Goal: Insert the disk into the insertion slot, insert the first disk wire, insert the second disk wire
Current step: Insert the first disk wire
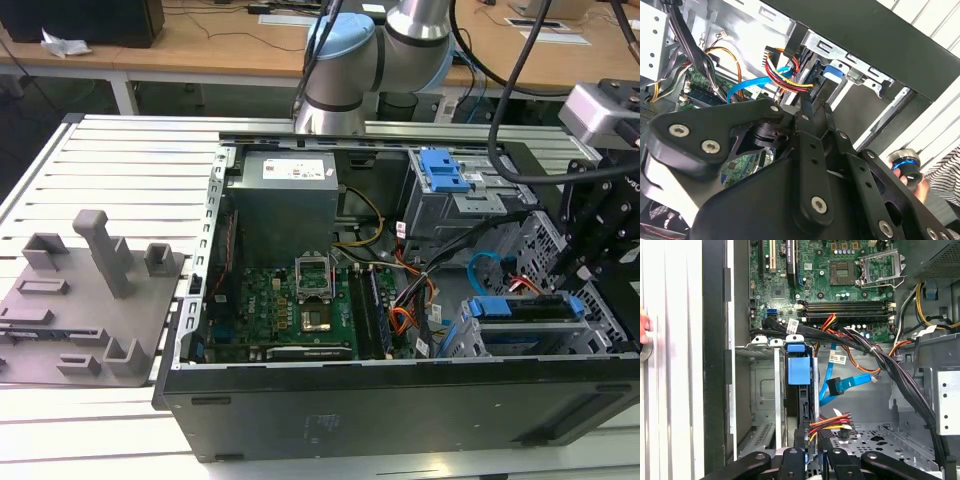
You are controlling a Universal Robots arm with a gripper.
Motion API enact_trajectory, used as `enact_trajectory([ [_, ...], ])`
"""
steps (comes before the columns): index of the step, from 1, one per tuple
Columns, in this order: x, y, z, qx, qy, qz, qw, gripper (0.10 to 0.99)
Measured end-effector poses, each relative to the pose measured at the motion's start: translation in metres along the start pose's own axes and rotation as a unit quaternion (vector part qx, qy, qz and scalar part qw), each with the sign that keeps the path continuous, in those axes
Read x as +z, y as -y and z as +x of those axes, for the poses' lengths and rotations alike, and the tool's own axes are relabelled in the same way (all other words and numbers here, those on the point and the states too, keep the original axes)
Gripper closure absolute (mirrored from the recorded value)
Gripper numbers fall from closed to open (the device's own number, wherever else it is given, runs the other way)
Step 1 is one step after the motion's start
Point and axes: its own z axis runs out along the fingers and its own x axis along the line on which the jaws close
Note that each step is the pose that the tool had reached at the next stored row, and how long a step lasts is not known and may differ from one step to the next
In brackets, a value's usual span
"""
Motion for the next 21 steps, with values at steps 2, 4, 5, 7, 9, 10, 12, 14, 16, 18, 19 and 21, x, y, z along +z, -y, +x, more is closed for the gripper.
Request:
enact_trajectory([
  [2, -0.0003, 0.0000, 0.0000, 0.000, -0.0001, 0.0000, 1.0000, 0.839],
  [4, -0.0004, 0.0000, 0.0000, 0.000, -0.0001, 0.0000, 1.0000, 0.839],
  [5, -0.0004, 0.0000, 0.0000, 0.000, -0.0002, 0.0000, 1.0000, 0.855],
  [7, -0.0006, 0.0000, 0.0000, 0.000, -0.0001, 0.0000, 1.0000, 0.980],
  [9, -0.0007, 0.0000, 0.0000, 0.000, -0.0001, 0.0000, 1.0000, 0.980],
  [10, -0.0007, 0.0000, 0.0000, 0.000, -0.0001, 0.0000, 1.0000, 0.980],
  [12, -0.0008, 0.0000, 0.0000, 0.000, -0.0001, 0.0000, 1.0000, 0.980],
  [14, -0.0010, -0.0010, 0.0001, 0.000, -0.0003, 0.0000, 1.0000, 0.980],
  [16, -0.0004, -0.0084, 0.0003, 0.000, -0.0002, 0.0000, 1.0000, 0.980],
  [18, 0.0004, -0.0246, 0.0010, 0.000, -0.0001, 0.0002, 1.0000, 0.980],
  [19, 0.0008, -0.0309, 0.0012, 0.000, -0.0002, 0.0002, 1.0000, 0.980],
  [21, 0.0011, -0.0380, 0.0015, 0.000, -0.0002, 0.0002, 1.0000, 0.980],
])
